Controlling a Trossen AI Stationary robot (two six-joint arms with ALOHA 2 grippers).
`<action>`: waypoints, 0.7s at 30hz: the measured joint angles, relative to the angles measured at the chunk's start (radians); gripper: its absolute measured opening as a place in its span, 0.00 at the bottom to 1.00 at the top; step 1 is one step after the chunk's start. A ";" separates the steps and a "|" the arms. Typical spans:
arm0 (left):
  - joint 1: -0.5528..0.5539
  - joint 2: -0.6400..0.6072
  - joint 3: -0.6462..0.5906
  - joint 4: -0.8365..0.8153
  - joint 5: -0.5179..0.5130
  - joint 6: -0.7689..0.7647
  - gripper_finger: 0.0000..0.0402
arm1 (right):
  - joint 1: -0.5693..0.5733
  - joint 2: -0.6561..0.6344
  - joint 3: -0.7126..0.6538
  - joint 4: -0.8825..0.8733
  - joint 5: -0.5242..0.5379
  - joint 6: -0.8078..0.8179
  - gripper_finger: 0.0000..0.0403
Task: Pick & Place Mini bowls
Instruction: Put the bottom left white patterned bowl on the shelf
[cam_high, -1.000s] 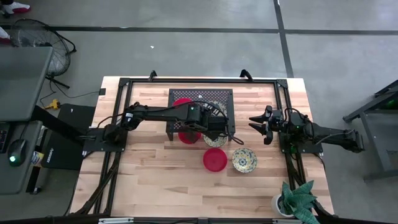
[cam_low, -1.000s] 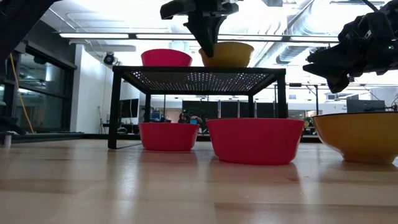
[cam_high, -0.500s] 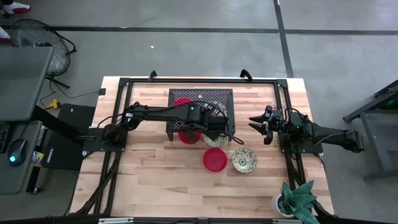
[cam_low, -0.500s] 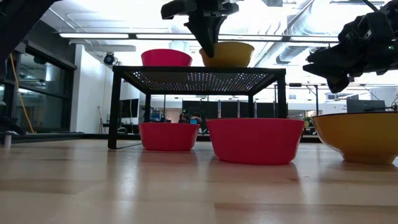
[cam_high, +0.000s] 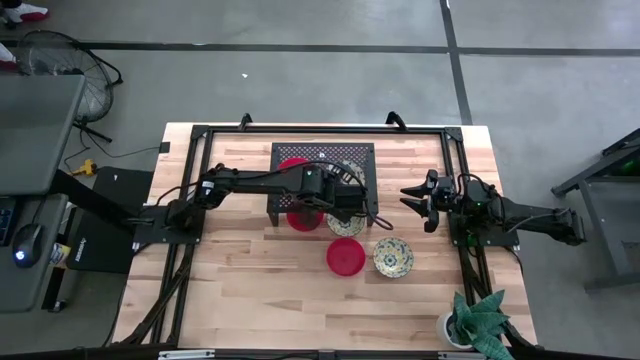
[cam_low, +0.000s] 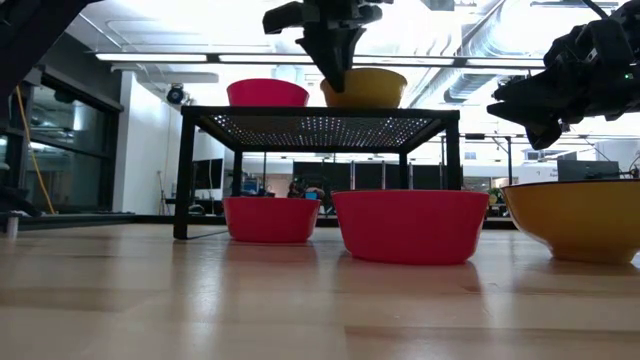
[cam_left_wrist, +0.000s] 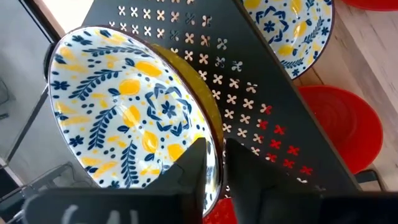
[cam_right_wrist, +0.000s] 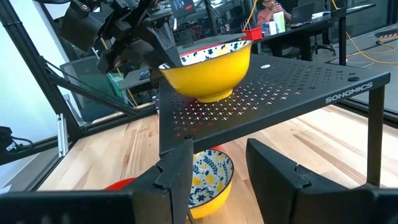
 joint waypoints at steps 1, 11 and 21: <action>0.000 0.000 0.000 0.000 -0.001 0.000 0.16 | 0.000 0.000 0.000 0.000 0.000 0.000 0.34; 0.000 0.000 0.000 0.000 -0.044 0.000 0.20 | 0.000 0.000 0.000 0.000 0.000 0.000 0.34; 0.000 0.000 0.000 0.001 -0.046 0.000 0.20 | 0.000 0.000 0.000 0.000 0.000 0.000 0.34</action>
